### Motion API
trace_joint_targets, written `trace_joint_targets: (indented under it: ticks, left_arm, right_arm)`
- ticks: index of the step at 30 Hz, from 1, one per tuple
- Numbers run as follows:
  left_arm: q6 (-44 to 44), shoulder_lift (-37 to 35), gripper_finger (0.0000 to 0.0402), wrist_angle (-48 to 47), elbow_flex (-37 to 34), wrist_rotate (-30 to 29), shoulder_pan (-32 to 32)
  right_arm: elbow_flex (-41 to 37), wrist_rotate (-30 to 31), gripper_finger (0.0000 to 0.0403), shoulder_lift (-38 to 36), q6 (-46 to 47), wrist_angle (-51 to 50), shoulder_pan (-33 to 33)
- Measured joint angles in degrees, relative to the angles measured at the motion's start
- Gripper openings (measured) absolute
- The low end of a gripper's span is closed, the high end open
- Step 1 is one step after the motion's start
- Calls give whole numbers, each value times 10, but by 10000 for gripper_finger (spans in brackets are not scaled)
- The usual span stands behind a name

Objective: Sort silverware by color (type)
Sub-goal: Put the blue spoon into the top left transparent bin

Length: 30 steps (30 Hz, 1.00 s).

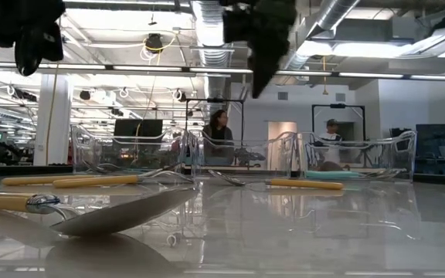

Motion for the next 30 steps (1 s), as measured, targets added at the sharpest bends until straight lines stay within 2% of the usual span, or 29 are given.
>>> trace_joint_targets:
  ticks: [4, 9, 12, 15, 18, 22, 26, 30]
  left_arm:
    - [22, -3, 0, 15, 2, -1, 0]
    - [19, -2, 0, 19, 2, -6, 8]
    - [18, -2, 0, 29, 2, -3, 26]
    - [6, -2, 0, 39, 2, 29, 48]
    - [-6, -2, 0, 47, 2, 58, 74]
    - [-28, 1, 0, 55, 2, 102, 112]
    - [-45, 20, 0, 63, 2, 128, 148]
    - [-45, 56, 0, 98, 2, 158, 180]
  right_arm:
    - [-135, 13, 160, -118, 58, 101, -3]
    - [-328, 81, 144, -317, 117, 271, 5]
    - [-459, 125, 143, -414, 129, 469, 20]
    - [-573, 146, 142, -449, 127, 704, 34]
    - [-633, 152, 142, -424, 101, 881, 36]
    - [-638, 152, 152, -328, 37, 1020, 39]
    - [-598, 138, 200, -205, 7, 1160, 39]
    - [-536, 138, 260, -95, -17, 1238, 38]
